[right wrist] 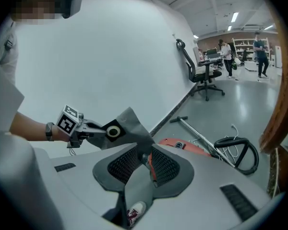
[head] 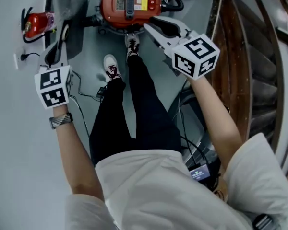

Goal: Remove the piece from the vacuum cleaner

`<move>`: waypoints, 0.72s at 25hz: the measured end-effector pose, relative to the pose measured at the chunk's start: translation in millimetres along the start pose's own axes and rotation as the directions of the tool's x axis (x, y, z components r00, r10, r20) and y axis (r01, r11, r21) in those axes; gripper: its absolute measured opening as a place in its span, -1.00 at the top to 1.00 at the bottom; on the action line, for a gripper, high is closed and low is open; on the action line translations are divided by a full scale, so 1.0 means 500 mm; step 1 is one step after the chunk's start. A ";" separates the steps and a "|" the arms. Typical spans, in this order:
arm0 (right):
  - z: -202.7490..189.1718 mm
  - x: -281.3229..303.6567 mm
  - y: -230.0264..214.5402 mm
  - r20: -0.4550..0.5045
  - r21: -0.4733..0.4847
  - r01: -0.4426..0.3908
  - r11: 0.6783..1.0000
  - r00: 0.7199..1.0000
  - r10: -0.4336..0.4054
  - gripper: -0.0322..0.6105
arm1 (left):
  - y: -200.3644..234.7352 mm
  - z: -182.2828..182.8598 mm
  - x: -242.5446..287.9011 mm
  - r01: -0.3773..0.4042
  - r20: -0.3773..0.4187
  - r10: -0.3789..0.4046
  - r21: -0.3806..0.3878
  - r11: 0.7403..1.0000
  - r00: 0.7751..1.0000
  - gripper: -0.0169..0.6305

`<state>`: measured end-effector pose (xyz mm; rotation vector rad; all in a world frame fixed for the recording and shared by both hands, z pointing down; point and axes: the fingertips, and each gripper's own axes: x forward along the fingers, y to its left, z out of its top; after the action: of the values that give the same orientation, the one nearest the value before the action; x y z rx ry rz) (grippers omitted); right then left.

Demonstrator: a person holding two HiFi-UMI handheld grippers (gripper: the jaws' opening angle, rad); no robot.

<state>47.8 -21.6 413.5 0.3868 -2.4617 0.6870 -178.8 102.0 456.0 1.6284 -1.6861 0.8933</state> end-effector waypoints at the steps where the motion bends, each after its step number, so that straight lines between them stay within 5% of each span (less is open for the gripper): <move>1: 0.016 -0.013 0.011 0.014 -0.009 -0.015 1.000 1.000 0.015 0.59 | -0.002 0.017 -0.015 -0.003 0.011 0.003 0.007 1.000 1.000 0.85; 7: 0.073 -0.101 0.042 0.049 -0.059 -0.032 0.998 0.998 0.035 0.68 | -0.034 0.098 -0.093 0.009 0.064 -0.013 0.065 0.998 0.998 0.85; 18: 0.260 -0.280 0.090 0.133 -0.246 0.064 0.967 0.991 -0.032 0.73 | -0.032 0.230 -0.257 -0.010 0.181 -0.007 0.097 0.995 0.983 0.85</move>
<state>87.0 -38.2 221.6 0.4011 -2.6103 0.3340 -154.7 82.2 285.8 1.8217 -1.7899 0.8622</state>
